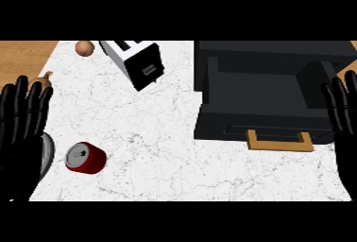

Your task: Pick up the can, place it into the drawer and close the drawer

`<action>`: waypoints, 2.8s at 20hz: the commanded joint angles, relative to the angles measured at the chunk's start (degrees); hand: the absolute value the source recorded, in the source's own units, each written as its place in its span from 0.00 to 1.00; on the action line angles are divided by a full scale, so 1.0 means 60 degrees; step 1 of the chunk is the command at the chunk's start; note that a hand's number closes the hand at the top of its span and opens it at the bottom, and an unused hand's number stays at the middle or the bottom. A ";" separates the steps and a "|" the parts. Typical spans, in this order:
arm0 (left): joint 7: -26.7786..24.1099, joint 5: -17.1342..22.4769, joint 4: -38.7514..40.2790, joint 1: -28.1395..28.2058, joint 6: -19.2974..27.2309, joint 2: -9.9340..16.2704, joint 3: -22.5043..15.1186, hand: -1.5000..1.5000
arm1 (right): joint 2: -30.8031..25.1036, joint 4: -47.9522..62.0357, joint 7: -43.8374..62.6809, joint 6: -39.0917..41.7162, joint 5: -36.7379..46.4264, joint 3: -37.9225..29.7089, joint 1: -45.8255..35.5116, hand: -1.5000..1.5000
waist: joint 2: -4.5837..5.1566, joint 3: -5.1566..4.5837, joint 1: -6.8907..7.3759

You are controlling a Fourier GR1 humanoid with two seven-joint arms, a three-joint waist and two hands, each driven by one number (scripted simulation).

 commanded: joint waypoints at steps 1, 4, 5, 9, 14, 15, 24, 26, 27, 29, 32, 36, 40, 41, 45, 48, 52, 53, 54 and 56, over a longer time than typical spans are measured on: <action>-0.0459 0.1109 -0.0129 0.0733 -0.0919 0.0294 0.0306 0.00 | -0.0157 0.0193 0.0096 -0.0019 0.0161 -0.0126 -0.0496 0.00 | 0.0025 0.0280 -0.0205; -0.0616 0.2561 -0.0764 0.1044 -0.2762 0.0876 -0.0405 0.00 | -0.0017 0.0228 -0.0065 -0.0117 0.0210 -0.0140 -0.0145 0.00 | 0.0007 0.0272 -0.0150; -0.0519 0.3254 -0.1145 0.1366 -0.3386 0.1160 -0.0447 0.00 | 0.0070 -0.0031 -0.0119 -0.0185 0.0142 -0.0181 0.0040 0.00 | -0.0039 0.0268 -0.0119; 0.1264 0.3033 -0.0223 0.2185 -0.3673 0.2301 -0.0192 0.00 | 0.0154 0.0616 0.1709 -0.0550 -0.0003 -0.0452 0.0637 0.00 | 0.0038 0.0287 -0.0226; 0.1328 0.4283 -0.0206 0.2671 -0.4569 0.2952 0.1028 0.00 | 0.0530 0.0133 0.1841 -0.0669 0.0502 0.0190 0.1334 0.00 | 0.0021 0.0288 -0.0307; 0.1747 0.4979 -0.0893 0.2953 -0.4601 0.3129 0.1418 0.00 | 0.0565 -0.0114 0.1924 -0.0713 0.0649 0.0274 0.1582 0.00 | 0.0012 0.0290 -0.0287; 0.2444 0.6121 -0.0724 0.3279 -0.5264 0.2898 0.2724 0.00 | 0.0165 0.0456 0.1313 0.0119 -0.0393 -0.0894 0.1525 0.00 | 0.0022 0.0291 -0.0281; 0.2509 0.5159 -0.0142 0.2503 -0.4914 0.2435 0.2141 0.00 | 0.0456 -0.0835 0.1707 0.0057 -0.0061 -0.0371 0.2550 0.00 | 0.0022 0.0289 -0.0362; 0.2761 0.6046 -0.0050 0.2486 -0.5030 0.2972 0.2815 0.00 | 0.0741 0.0788 0.0448 0.0037 0.0482 0.0039 0.1954 0.00 | 0.0032 0.0292 -0.0303; 0.2515 0.5511 0.0592 0.2379 -0.5532 0.2666 0.2602 0.00 | 0.0204 -0.0056 0.1273 0.0436 -0.0492 -0.0895 0.2226 0.00 | 0.0027 0.0289 -0.0343; 0.2632 0.5470 0.0207 0.2556 -0.5513 0.2464 0.3064 0.00 | 0.0495 0.0577 0.0713 0.0270 0.0116 -0.0655 0.2035 0.00 | 0.0026 0.0290 -0.0298; 0.2324 0.4169 0.0771 0.2201 -0.5768 0.1788 0.2405 0.00 | 0.0126 0.0473 0.0976 0.0714 -0.0718 -0.1420 0.1930 0.00 | 0.0028 0.0290 -0.0318; 0.1740 0.3225 0.1163 0.2174 -0.5805 0.1118 0.2060 0.00 | 0.0653 -0.0942 0.0799 0.0853 -0.0414 -0.0804 0.3551 0.00 | 0.0015 0.0288 -0.0382; 0.2290 0.3382 0.1044 0.1759 -0.5551 0.1262 0.2100 0.00 | 0.0591 0.0503 0.0661 0.0493 -0.0109 -0.1007 0.2017 0.00 | 0.0029 0.0291 -0.0320; 0.1107 0.2592 0.1888 0.1978 -0.6026 0.1023 0.2360 0.00 | 0.0467 -0.0772 0.0770 0.1152 -0.0582 -0.1254 0.3464 0.00 | 0.0017 0.0287 -0.0357; 0.0625 0.1988 0.2855 0.1382 -0.6060 0.0817 0.2162 0.00 | 0.0831 0.0278 0.0183 0.0920 -0.0158 -0.1111 0.2895 0.00 | 0.0027 0.0289 -0.0344; -0.0083 0.1191 0.3623 0.1330 -0.6013 0.0689 0.2261 0.00 | 0.0268 0.0585 0.0584 0.1175 -0.0736 -0.1866 0.2218 0.00 | 0.0031 0.0287 -0.0340; 0.0150 0.1497 0.3469 0.1236 -0.5970 0.0853 0.2496 0.00 | 0.0526 0.0568 -0.0200 0.1520 -0.0668 -0.1751 0.2971 0.00 | 0.0025 0.0290 -0.0348; -0.0898 0.1350 0.4483 0.1294 -0.6516 0.1270 0.2975 0.00 | 0.0686 -0.0143 0.0663 0.1143 -0.0324 -0.1239 0.2818 0.00 | 0.0028 0.0284 -0.0350; -0.0823 0.0719 0.4213 0.1341 -0.6063 0.0773 0.2432 0.00 | 0.0704 0.0897 -0.0339 0.1276 -0.0121 -0.1540 0.2714 0.00 | 0.0028 0.0290 -0.0336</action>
